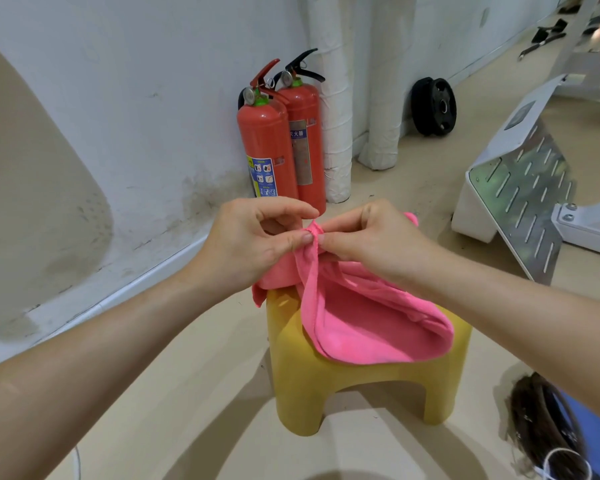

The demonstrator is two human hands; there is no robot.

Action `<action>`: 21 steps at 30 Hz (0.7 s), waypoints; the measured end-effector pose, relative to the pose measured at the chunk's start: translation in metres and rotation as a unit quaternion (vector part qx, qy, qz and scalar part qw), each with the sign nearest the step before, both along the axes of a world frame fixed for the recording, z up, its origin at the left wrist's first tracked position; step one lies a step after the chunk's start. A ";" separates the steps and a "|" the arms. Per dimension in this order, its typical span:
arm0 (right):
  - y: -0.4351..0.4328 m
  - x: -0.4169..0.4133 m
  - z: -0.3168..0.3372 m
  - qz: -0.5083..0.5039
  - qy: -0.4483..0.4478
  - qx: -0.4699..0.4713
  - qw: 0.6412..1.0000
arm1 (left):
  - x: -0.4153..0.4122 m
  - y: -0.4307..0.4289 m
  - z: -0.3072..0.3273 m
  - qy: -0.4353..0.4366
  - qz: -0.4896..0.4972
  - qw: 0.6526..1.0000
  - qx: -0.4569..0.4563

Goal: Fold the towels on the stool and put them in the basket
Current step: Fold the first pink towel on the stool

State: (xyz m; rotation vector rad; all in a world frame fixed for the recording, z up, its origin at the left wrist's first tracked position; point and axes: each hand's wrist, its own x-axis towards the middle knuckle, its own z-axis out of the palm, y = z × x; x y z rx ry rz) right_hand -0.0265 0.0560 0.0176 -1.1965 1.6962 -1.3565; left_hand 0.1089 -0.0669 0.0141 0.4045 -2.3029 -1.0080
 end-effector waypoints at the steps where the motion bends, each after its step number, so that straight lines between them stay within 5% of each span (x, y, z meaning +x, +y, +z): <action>1: 0.000 -0.001 0.001 0.003 0.033 0.003 0.999 | 0.000 0.000 0.000 0.000 -0.002 1.000 0.002; 10: -0.003 -0.006 0.010 0.045 0.170 0.027 0.984 | 0.001 0.000 0.004 -0.002 -0.013 1.000 -0.019; 15: -0.002 -0.010 0.015 0.053 0.105 0.036 0.992 | 0.000 0.001 0.005 -0.002 -0.008 0.993 -0.120; 21: -0.005 -0.008 0.013 0.032 0.157 0.005 0.987 | -0.002 0.002 0.004 0.009 0.000 0.999 -0.049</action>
